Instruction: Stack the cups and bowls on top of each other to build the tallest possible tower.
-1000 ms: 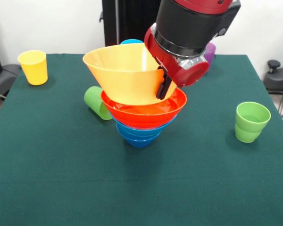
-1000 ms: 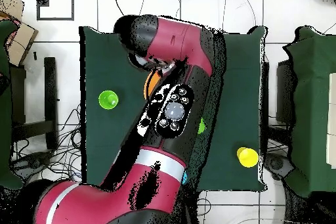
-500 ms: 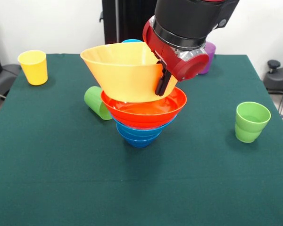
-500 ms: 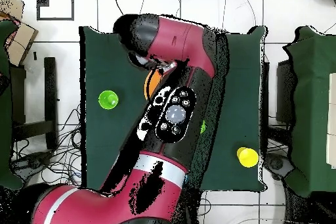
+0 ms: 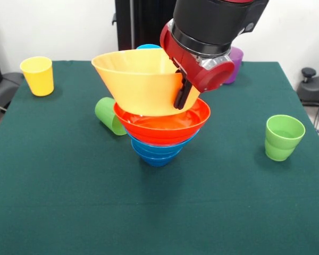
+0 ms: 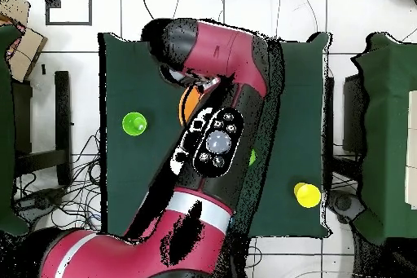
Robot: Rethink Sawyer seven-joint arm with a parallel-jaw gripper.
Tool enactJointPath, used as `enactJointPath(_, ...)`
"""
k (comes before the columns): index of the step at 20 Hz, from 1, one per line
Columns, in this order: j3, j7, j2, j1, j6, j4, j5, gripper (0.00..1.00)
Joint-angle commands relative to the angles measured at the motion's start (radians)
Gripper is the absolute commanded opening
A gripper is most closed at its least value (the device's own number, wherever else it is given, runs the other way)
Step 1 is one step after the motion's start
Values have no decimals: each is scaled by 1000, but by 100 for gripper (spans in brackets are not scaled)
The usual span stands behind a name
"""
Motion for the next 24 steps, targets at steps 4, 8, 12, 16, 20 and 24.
enactJointPath(4,80,99,-18,-23,-98,116,-18,0)
enactJointPath(8,88,74,-33,-39,-131,156,-19,0)
enactJointPath(12,96,39,-41,-75,-170,191,-25,0)
enactJointPath(16,103,-5,-65,-117,-206,238,-36,0)
enactJointPath(20,114,-43,-85,-162,-242,280,-45,0)
enactJointPath(24,119,-82,-95,-214,-246,288,-61,0)
